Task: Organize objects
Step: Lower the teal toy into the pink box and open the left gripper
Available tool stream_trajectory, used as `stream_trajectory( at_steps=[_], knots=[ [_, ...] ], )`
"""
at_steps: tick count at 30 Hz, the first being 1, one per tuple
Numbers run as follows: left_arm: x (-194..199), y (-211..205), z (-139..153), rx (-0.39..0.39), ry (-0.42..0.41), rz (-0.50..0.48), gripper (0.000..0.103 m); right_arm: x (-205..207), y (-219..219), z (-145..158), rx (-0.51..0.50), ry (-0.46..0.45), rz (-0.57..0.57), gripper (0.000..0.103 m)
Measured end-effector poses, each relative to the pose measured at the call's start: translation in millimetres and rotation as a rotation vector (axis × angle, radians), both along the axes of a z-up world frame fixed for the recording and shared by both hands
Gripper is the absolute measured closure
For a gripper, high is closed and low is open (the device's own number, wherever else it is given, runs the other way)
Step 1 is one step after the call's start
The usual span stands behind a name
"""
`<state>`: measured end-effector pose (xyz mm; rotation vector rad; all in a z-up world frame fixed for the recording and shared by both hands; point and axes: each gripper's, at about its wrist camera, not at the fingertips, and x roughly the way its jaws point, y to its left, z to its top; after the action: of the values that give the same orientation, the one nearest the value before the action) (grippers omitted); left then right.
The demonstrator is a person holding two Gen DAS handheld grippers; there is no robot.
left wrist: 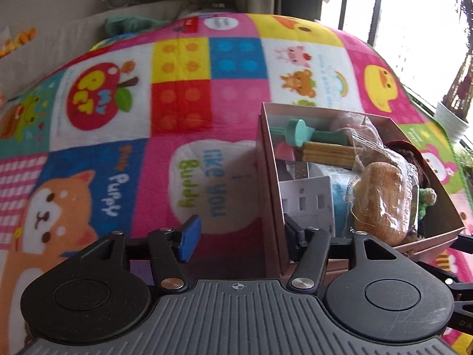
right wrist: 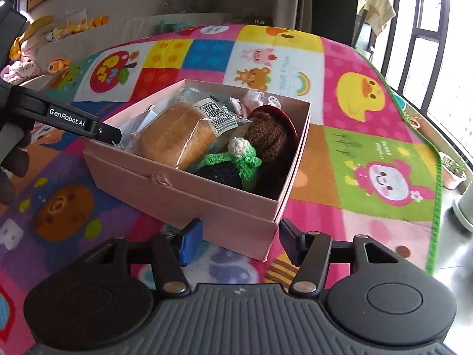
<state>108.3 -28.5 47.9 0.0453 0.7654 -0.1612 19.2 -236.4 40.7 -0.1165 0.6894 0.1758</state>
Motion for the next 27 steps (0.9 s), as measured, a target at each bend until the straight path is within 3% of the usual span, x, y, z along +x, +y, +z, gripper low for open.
stream_trajectory(
  at_steps=[3, 10, 17, 27],
  knots=[
    [0.8, 18.3, -0.4, -0.008, -0.018, 0.036, 0.038, 6.8, 19.5, -1.5, -0.007, -0.003, 0.019, 0.045],
    [11.4, 56.9, -4.6, -0.057, -0.022, 0.087, 0.023, 26.3, 53.2, -4.4, -0.036, -0.008, 0.042, 0.043],
    [15.9, 71.5, -13.3, -0.100, -0.030, 0.103, 0.005, 29.8, 59.4, -5.1, -0.070, -0.001, 0.033, 0.042],
    [15.7, 74.5, -17.0, -0.111, -0.053, 0.107, 0.001, 32.9, 64.6, -7.9, -0.101, -0.011, 0.021, 0.042]
  ],
)
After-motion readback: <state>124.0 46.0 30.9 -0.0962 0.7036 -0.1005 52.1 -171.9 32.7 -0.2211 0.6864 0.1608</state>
